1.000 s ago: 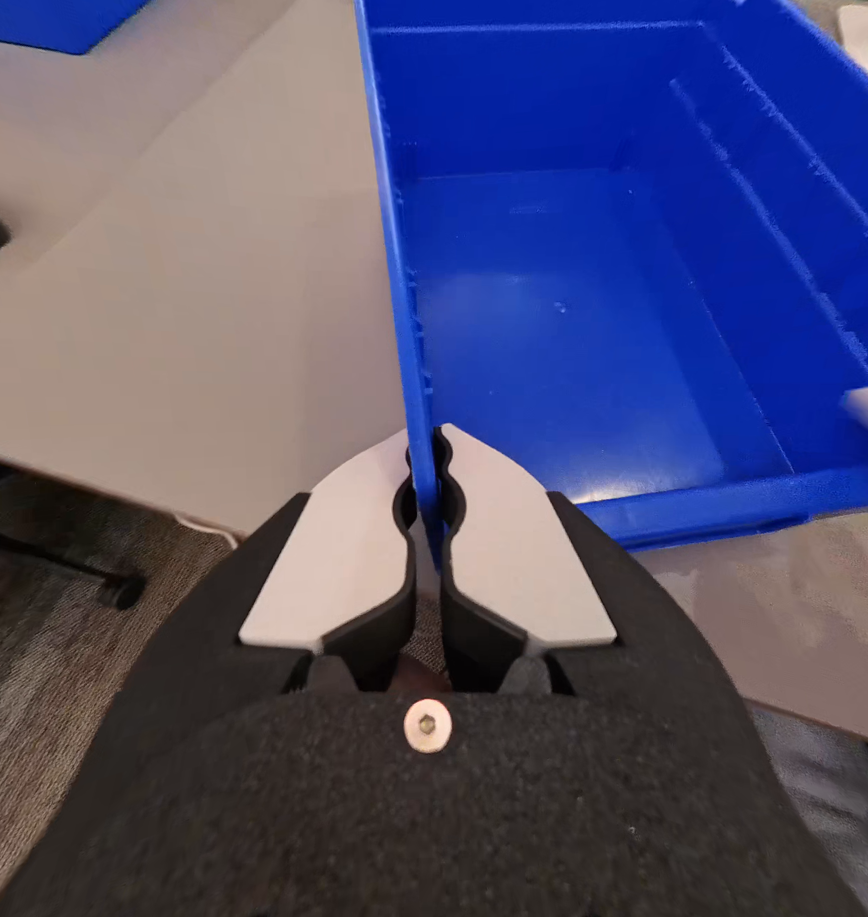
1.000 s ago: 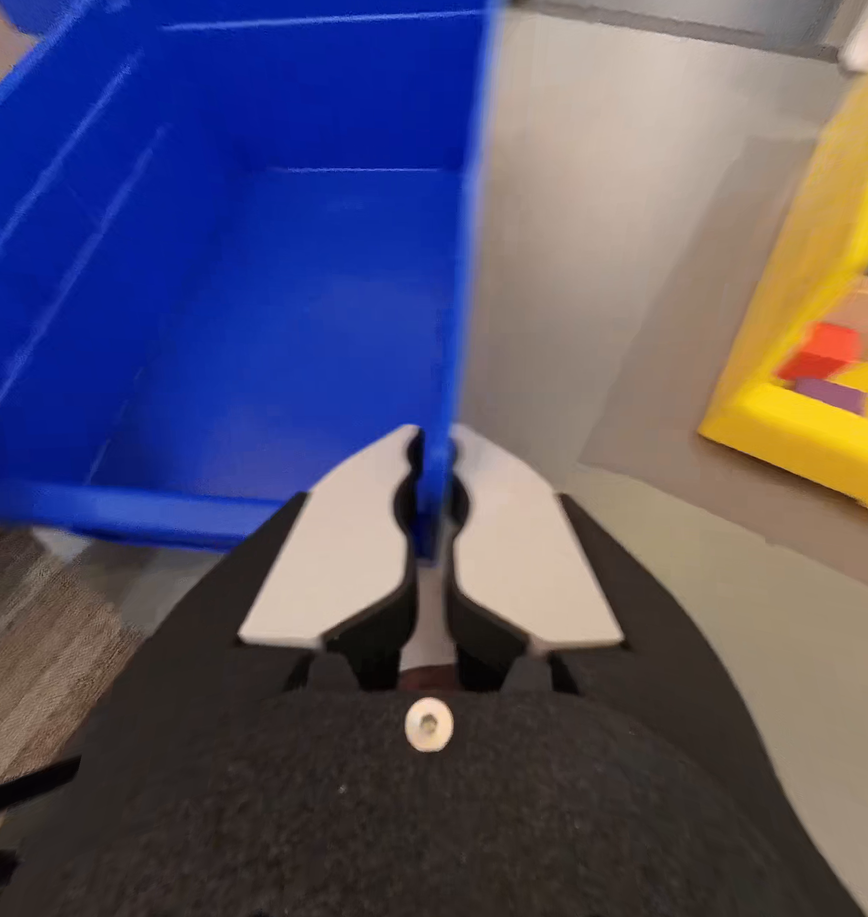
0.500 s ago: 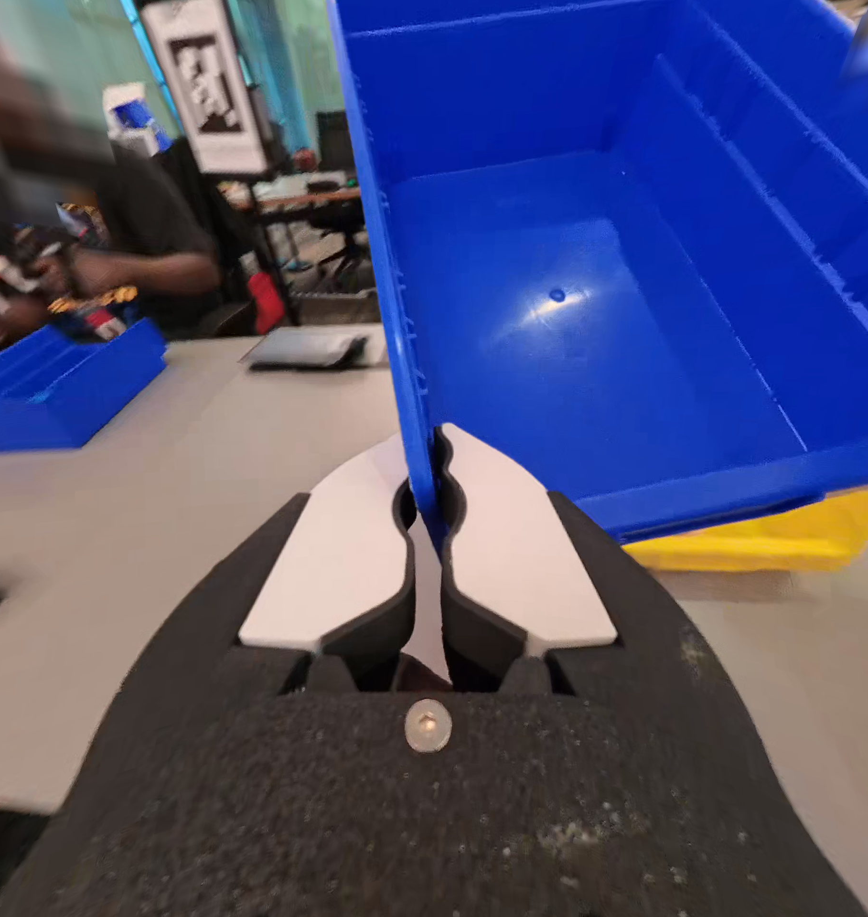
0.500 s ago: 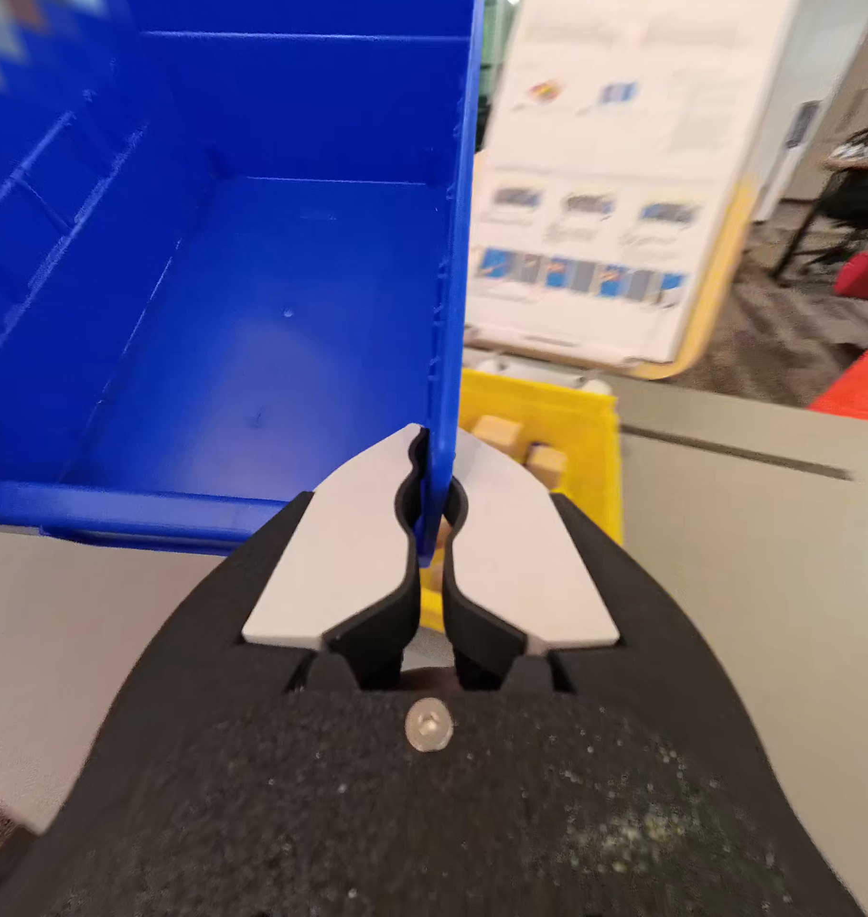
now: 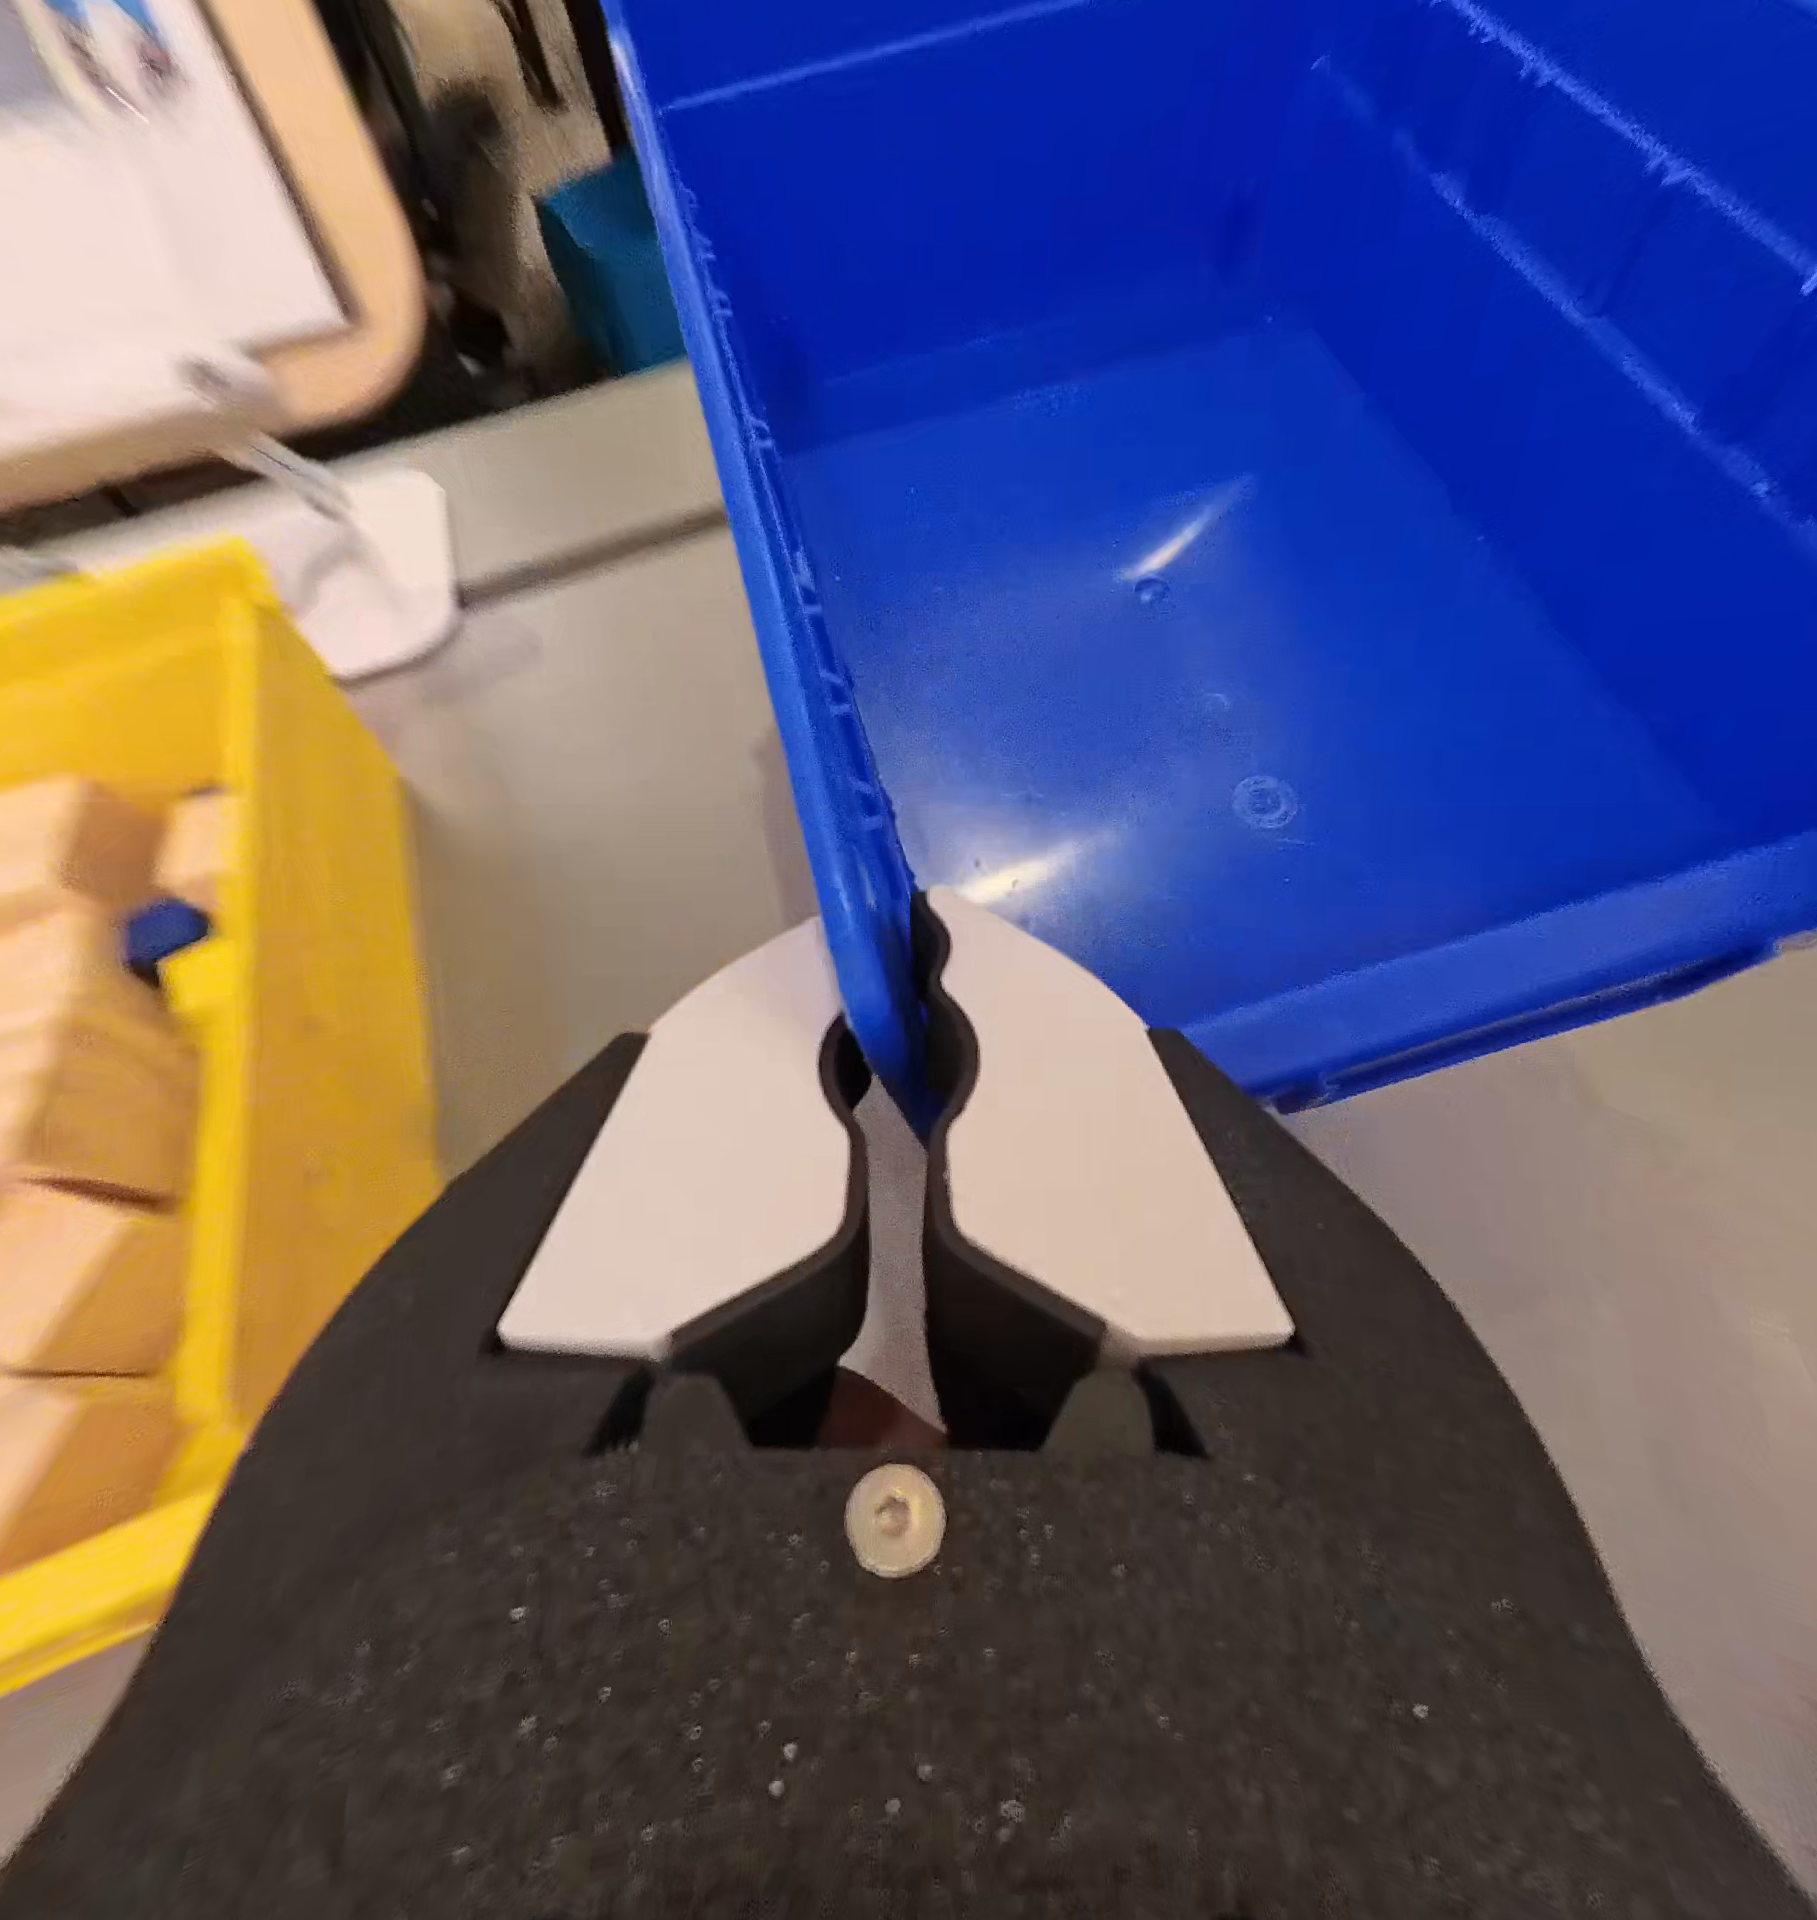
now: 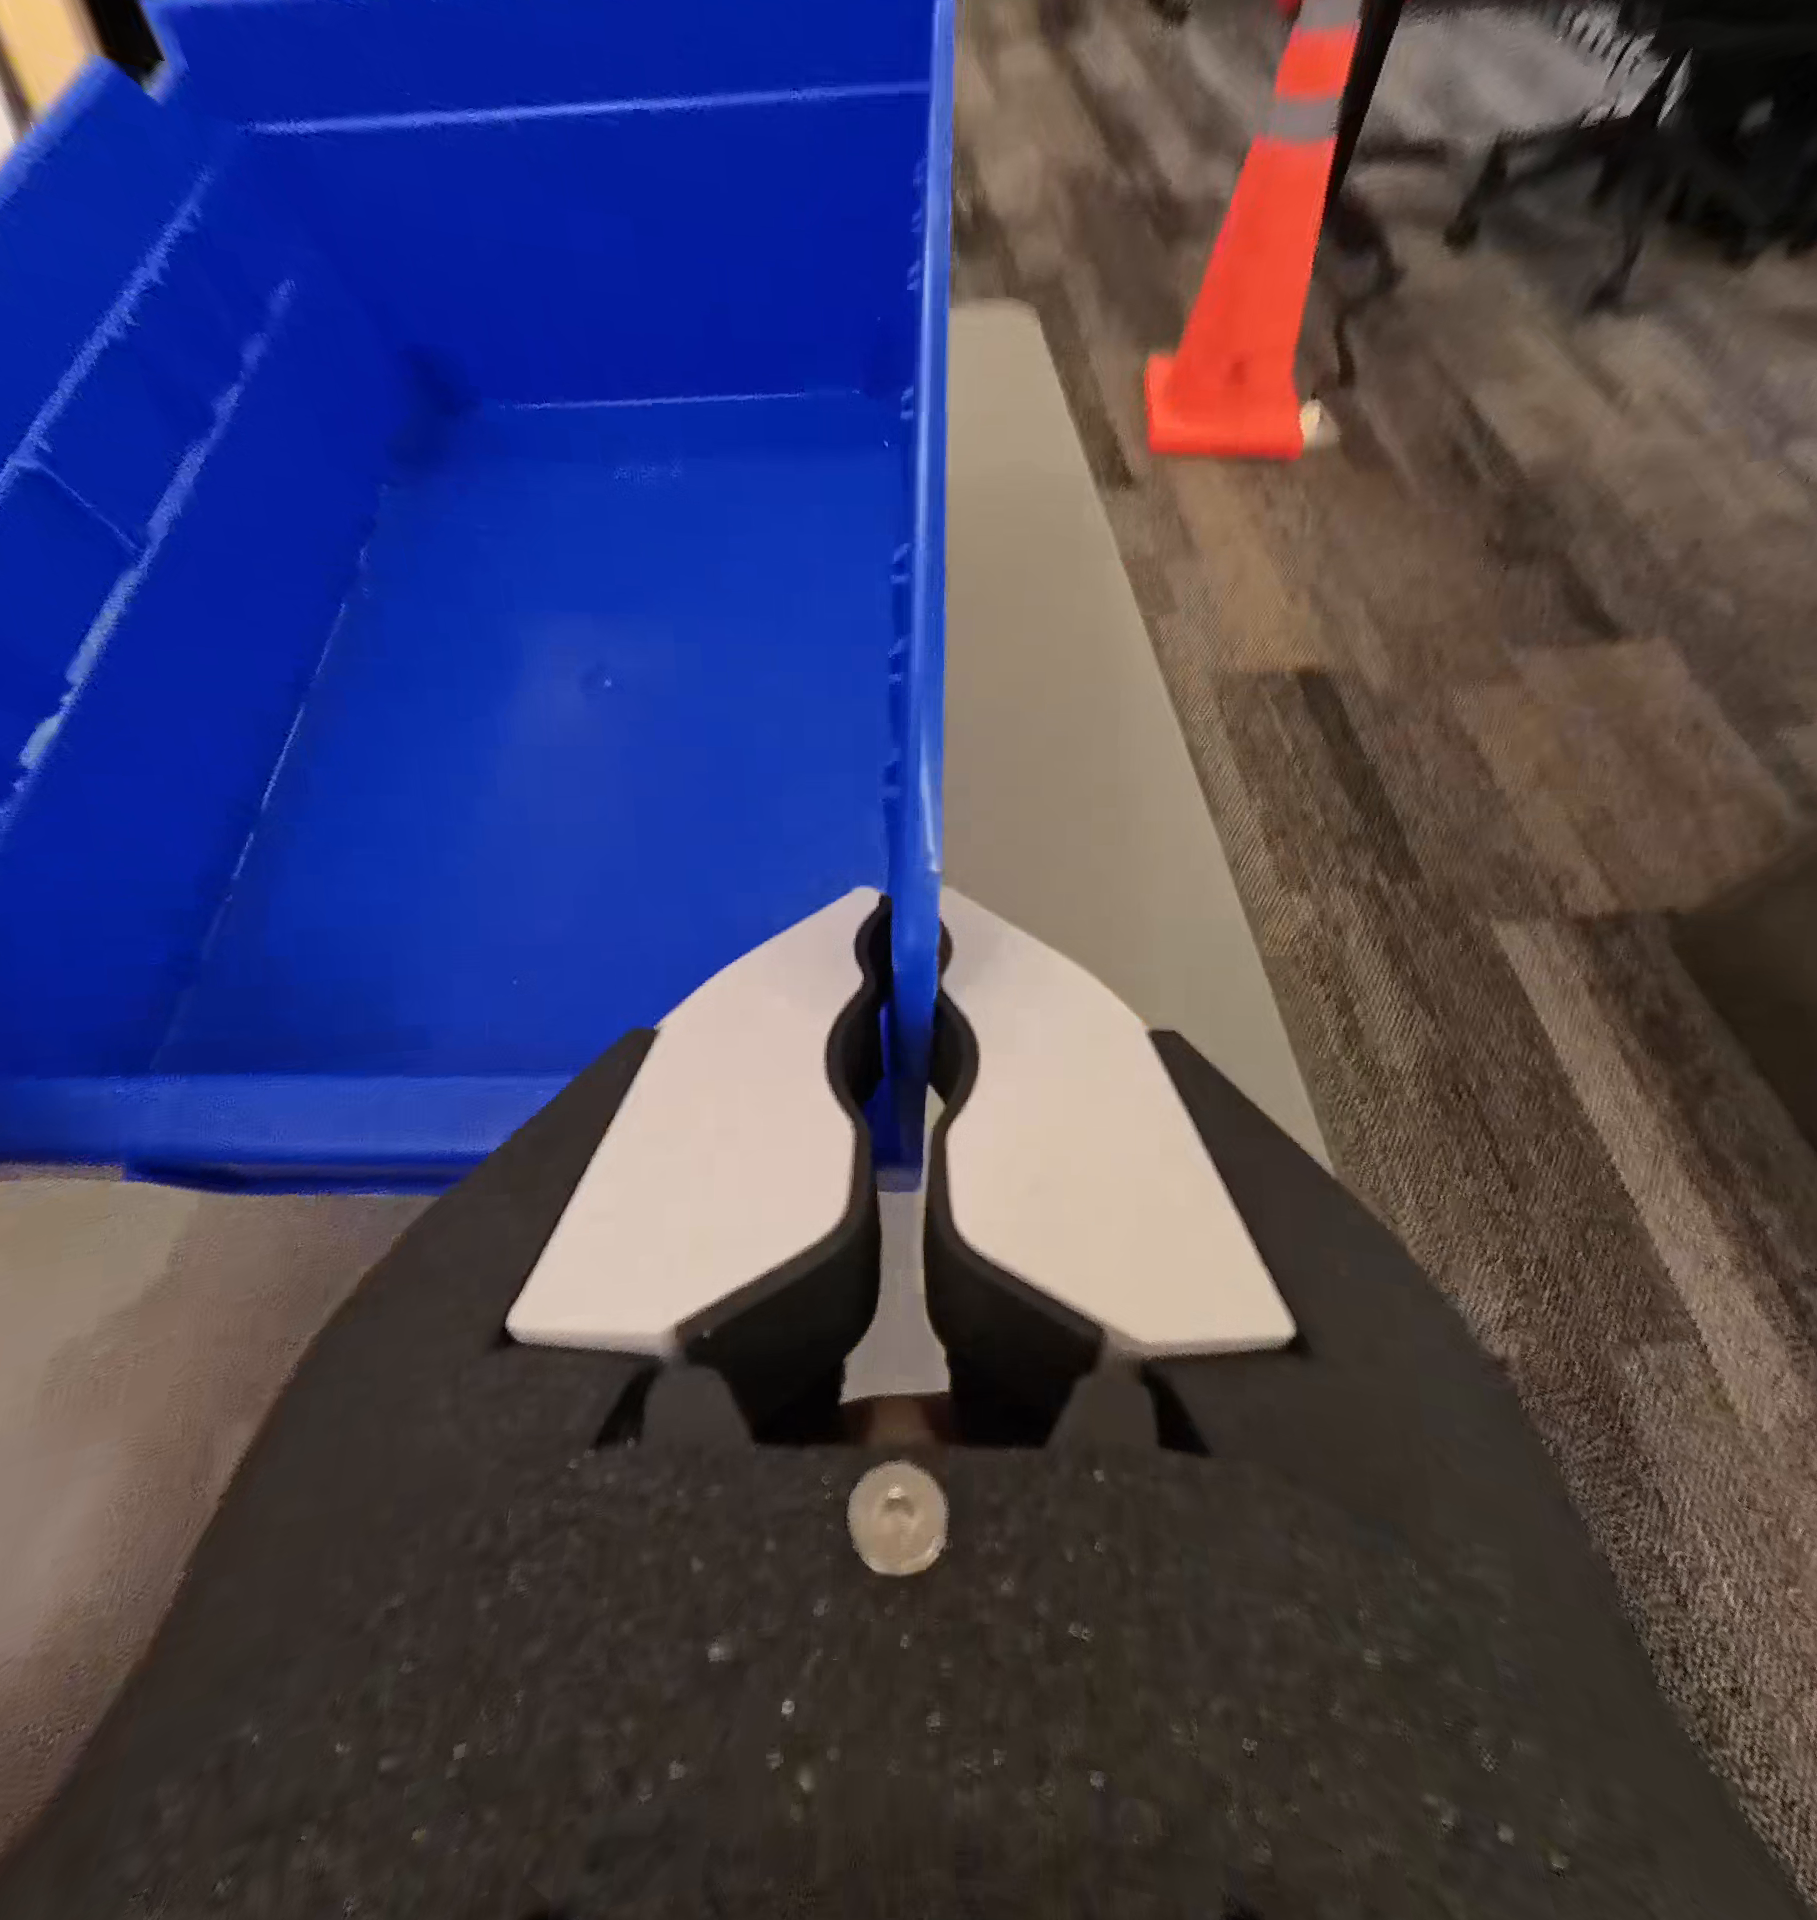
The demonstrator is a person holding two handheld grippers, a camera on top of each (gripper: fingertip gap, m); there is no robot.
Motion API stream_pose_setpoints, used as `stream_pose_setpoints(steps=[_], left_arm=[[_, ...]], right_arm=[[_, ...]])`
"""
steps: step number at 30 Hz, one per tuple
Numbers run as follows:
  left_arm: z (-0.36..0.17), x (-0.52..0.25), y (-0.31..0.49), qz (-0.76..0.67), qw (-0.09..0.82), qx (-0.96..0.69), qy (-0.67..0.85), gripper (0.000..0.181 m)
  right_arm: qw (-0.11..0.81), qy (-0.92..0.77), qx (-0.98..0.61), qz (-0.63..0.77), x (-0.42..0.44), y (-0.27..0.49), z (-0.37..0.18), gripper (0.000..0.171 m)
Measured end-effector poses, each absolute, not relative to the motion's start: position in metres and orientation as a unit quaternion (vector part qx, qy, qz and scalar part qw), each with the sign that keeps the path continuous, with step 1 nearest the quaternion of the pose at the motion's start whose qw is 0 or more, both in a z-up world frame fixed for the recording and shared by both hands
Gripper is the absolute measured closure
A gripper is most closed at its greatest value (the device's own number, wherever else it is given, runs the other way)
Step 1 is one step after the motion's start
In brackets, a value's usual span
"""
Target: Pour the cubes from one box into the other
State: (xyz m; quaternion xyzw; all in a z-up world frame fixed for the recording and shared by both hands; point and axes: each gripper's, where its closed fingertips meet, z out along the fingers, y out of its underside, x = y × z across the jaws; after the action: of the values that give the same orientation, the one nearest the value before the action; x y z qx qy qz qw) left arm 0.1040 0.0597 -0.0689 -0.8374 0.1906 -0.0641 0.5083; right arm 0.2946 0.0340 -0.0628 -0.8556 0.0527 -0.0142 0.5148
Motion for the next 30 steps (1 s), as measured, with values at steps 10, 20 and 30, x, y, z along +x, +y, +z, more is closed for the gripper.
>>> stream_pose_setpoints(steps=[10,20,30], left_arm=[[-0.135,0.112,0.068,-0.063,0.477,-0.863,0.154,0.175],[-0.112,0.104,0.054,-0.132,0.472,-0.851,0.191,0.16],[-0.031,-0.143,0.029,-0.093,0.541,-0.823,0.144,0.14]], right_arm=[[0.482,0.025,-0.874,0.05,0.302,0.058,-0.139,0.168],[0.505,0.082,-0.859,0.015,0.312,0.048,-0.118,0.146],[0.578,-0.071,-0.813,-0.019,0.172,0.024,-0.006,0.14]])
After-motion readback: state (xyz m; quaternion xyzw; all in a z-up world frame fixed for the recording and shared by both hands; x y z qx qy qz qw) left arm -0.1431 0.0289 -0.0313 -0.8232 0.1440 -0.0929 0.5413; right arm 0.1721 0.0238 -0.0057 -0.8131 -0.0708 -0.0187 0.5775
